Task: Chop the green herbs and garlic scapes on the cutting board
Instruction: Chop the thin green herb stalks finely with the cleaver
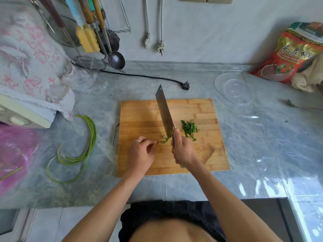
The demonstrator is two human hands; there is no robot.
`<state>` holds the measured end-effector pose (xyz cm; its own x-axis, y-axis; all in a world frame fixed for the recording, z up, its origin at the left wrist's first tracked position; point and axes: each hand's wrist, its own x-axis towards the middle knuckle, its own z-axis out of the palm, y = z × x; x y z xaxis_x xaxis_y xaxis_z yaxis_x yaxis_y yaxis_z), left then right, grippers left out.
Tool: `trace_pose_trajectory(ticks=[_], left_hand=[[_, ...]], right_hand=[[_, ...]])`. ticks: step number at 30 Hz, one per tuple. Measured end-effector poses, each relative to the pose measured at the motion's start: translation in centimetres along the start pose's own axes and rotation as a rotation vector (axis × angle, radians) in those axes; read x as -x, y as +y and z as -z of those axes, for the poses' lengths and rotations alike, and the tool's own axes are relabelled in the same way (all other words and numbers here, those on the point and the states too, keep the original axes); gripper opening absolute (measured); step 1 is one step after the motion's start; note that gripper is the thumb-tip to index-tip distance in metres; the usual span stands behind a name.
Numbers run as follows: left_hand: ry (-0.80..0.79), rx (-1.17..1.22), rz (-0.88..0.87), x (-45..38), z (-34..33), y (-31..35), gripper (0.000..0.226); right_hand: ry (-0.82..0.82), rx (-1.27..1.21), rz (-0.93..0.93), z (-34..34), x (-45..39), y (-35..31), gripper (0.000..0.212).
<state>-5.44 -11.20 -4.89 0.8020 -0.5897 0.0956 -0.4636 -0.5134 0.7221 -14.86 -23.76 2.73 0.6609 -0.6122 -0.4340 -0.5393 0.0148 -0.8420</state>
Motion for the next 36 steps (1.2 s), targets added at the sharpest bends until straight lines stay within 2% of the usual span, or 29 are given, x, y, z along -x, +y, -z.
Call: trace_pose_trajectory(ticks=[5,11,22,24,28,31,36], left_hand=[[-0.01,0.012,0.025,-0.6,0.0,0.8,0.009],[0.066,0.216,0.13,-0.3,1.6,1.1,0.007],[0.114,0.119,0.176,1.0,2.7,0.9,0.016],[0.114,0.117,0.169,1.1,2.8,1.1,0.016],[0.107,0.131,0.162,1.3,2.8,0.7,0.016],[0.095,0.105,0.153,1.3,2.9,0.8,0.015],[0.103,0.116,0.122,0.6,2.5,2.3,0.016]], right_hand=[[-0.04,-0.044,0.004,1.1,0.6,-0.7,0.058],[-0.113,-0.085,-0.089,1.4,2.3,-0.1,0.058],[-0.318,-0.06,-0.217,-0.6,3.6,0.6,0.061],[-0.297,-0.05,-0.225,-0.2,3.4,0.8,0.061],[-0.134,-0.096,-0.251,2.5,2.6,1.5,0.06],[-0.072,-0.1,-0.232,3.7,2.2,1.1,0.057],[-0.185,-0.029,-0.189,1.7,3.4,0.5,0.059]])
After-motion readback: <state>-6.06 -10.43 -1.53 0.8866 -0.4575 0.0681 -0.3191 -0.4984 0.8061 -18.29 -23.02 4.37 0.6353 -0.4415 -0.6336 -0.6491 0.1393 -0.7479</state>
